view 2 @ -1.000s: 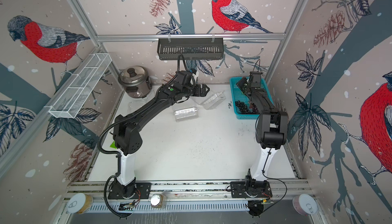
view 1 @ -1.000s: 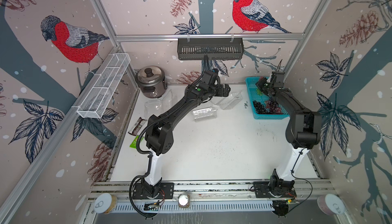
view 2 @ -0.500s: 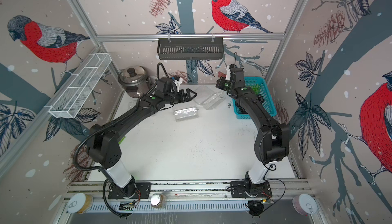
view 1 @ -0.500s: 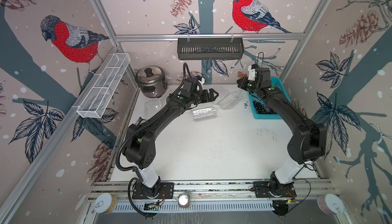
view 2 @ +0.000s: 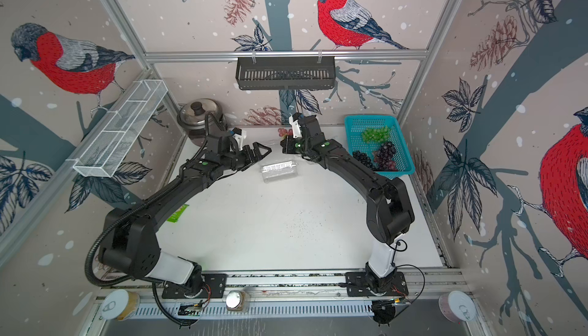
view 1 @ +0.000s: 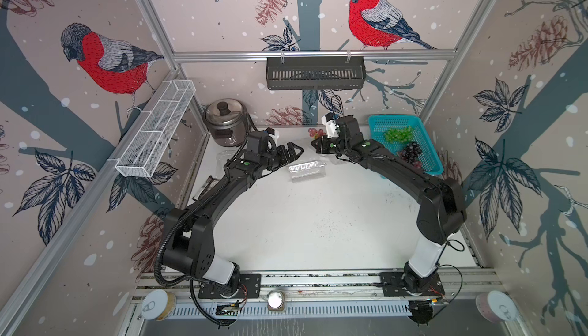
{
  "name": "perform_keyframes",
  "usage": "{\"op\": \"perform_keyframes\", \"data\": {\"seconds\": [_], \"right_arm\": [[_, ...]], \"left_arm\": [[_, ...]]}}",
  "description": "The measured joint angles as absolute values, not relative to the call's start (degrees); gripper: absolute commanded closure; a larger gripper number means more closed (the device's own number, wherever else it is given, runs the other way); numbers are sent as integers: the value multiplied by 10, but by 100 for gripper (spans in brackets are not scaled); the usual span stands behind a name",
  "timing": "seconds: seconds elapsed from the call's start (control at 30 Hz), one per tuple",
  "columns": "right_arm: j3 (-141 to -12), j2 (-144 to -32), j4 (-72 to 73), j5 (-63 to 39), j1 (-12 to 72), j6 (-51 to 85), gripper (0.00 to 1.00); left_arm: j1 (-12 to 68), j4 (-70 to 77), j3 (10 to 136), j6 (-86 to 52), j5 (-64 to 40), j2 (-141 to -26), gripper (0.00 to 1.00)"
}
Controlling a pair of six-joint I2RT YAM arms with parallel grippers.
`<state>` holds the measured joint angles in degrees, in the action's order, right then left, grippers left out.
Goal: Pack grapes into containers
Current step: Adjust the packing box at the center of the board.
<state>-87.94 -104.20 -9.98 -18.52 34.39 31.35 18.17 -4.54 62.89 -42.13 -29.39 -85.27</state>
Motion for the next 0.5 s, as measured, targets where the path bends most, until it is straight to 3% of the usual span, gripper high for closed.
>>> {"op": "perform_keyframes", "data": {"seconds": [0.5], "right_arm": [[-767, -1056, -66, -206, 382, 345, 100]], "left_arm": [[164, -22, 581, -446, -299, -838, 3]]}}
